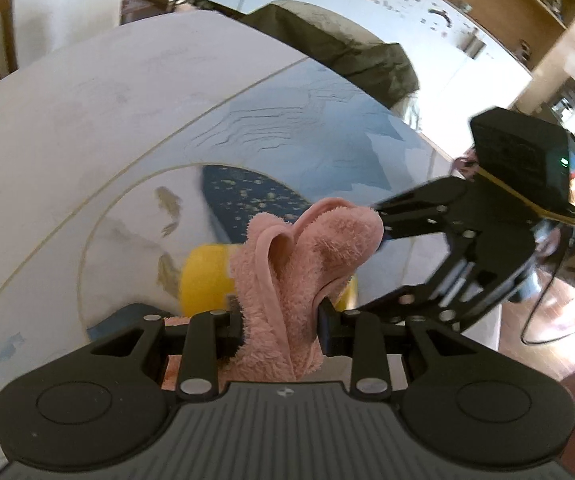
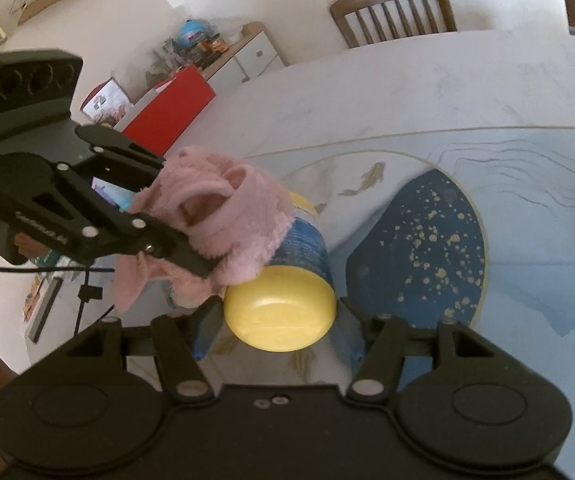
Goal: Clean container
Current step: 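Wipe the bottle with the towel while the right tool tilts the bottle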
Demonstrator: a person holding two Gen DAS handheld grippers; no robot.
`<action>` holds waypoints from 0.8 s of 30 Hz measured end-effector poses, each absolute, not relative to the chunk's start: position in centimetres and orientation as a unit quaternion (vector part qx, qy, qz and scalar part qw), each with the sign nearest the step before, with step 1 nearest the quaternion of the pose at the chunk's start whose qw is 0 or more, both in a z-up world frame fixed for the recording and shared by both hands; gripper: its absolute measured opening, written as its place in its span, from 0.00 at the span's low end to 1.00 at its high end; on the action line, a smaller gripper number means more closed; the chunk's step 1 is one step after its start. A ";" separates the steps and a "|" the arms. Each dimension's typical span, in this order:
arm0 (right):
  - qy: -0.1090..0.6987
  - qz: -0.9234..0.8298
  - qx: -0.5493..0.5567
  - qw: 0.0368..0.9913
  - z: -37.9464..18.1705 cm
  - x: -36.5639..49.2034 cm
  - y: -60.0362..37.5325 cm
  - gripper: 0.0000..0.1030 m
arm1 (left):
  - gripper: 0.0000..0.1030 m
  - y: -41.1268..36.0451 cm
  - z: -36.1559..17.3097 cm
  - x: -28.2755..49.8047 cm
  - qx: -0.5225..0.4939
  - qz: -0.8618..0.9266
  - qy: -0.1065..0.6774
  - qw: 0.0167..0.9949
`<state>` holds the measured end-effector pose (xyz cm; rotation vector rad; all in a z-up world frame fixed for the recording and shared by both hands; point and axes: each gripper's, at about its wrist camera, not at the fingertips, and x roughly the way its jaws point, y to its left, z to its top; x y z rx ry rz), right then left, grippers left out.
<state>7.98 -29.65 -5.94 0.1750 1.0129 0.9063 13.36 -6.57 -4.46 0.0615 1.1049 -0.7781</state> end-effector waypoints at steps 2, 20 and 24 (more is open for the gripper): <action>0.470 0.413 0.093 0.775 -6.1 8.1 -29.9 0.59 | 0.30 -5.9 -4.8 13.8 0.025 -0.342 0.515 0.786; 0.475 0.400 0.140 0.772 -6.2 9.6 -30.4 0.59 | 0.30 -6.5 -3.7 12.1 0.025 -0.376 0.495 0.783; 0.476 0.395 0.131 0.775 -6.1 9.9 -30.4 0.59 | 0.30 -5.9 -4.7 13.4 -0.006 -0.365 0.509 0.779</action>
